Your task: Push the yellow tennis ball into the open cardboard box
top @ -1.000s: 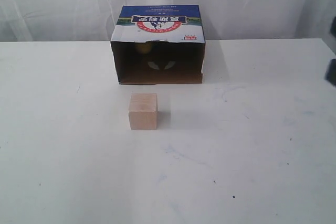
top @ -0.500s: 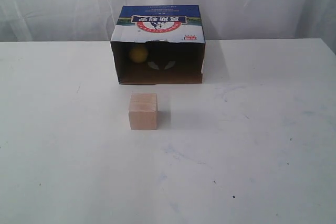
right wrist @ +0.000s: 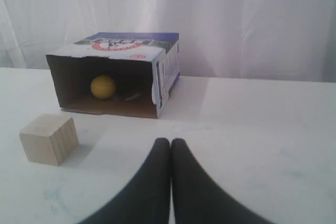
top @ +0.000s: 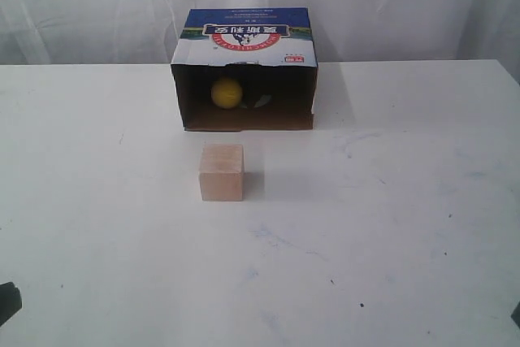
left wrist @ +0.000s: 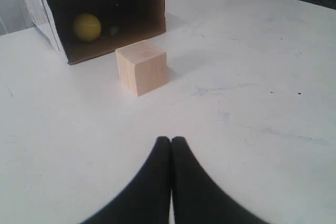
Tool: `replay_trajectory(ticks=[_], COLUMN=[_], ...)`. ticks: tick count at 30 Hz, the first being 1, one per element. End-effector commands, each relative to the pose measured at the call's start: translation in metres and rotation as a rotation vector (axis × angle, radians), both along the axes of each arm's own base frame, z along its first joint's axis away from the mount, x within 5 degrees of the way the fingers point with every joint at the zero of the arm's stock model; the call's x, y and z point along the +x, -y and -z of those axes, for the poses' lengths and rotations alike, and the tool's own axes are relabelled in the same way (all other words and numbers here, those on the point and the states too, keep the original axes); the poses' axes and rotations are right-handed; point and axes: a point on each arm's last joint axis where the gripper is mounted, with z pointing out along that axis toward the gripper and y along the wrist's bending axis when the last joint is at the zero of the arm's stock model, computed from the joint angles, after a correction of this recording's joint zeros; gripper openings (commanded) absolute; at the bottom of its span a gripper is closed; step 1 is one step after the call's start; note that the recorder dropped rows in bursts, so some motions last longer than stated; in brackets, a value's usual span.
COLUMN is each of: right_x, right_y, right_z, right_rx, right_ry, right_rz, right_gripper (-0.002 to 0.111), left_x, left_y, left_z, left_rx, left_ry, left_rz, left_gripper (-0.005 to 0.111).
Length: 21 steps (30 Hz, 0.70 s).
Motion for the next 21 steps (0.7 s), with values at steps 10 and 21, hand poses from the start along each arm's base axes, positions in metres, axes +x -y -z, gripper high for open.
replay_trajectory(ticks=[10, 21], right_x=[-0.001, -0.001], right_y=[0.0, 0.0], right_z=[0.02, 0.019], right_rx=[0.009, 0.01], right_ry=[-0.064, -0.063], right_rz=[-0.004, -0.004], right_gripper=[0.0, 0.0], left_x=[-0.001, 0.0], left_y=[0.0, -0.011], left_z=[0.001, 0.001], left_rx=[0.012, -0.038], left_ry=[0.01, 0.011], left_rz=[0.008, -0.212], left_gripper=[0.0, 0.0])
